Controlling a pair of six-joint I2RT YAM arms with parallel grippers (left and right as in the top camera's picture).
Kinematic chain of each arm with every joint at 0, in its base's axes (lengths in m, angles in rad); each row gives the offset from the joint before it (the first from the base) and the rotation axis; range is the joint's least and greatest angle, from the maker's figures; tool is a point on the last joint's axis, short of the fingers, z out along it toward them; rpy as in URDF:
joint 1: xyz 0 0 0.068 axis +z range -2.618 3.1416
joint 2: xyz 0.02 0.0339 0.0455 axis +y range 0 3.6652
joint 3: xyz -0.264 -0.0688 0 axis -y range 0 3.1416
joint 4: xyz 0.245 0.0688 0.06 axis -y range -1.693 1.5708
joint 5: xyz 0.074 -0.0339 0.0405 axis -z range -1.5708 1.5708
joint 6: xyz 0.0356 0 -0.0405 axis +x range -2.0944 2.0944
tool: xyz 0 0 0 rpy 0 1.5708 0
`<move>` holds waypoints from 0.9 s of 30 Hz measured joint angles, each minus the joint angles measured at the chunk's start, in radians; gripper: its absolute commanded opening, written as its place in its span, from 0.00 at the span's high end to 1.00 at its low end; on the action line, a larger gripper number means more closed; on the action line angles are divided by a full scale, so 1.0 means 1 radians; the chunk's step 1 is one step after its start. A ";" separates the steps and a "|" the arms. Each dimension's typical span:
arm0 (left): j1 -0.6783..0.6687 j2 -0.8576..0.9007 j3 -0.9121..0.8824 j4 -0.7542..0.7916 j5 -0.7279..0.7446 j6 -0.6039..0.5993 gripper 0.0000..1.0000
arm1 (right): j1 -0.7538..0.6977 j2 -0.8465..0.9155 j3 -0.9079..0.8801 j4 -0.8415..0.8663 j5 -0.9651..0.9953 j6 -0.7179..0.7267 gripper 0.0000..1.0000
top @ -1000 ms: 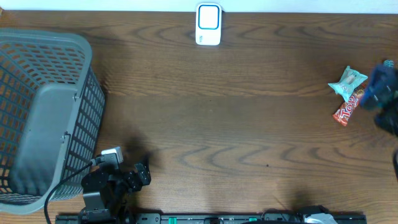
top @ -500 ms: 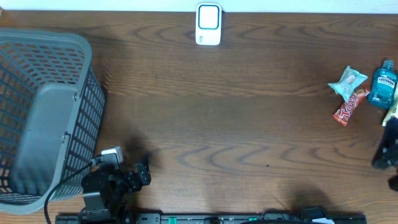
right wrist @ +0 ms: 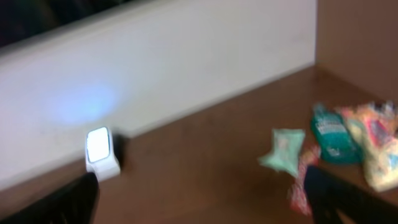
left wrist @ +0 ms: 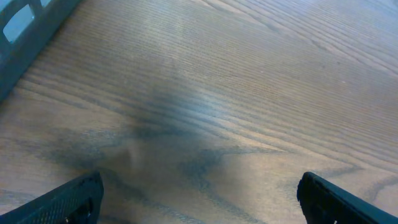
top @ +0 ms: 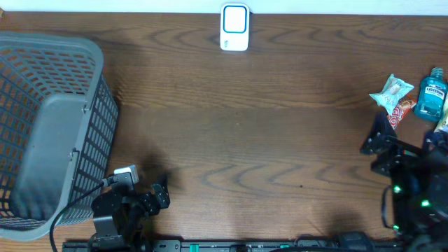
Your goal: Scan the item barcode
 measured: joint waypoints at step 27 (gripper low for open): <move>0.000 0.000 0.000 0.000 0.000 0.000 0.02 | -0.143 -0.513 -0.879 0.716 -0.005 -0.002 0.01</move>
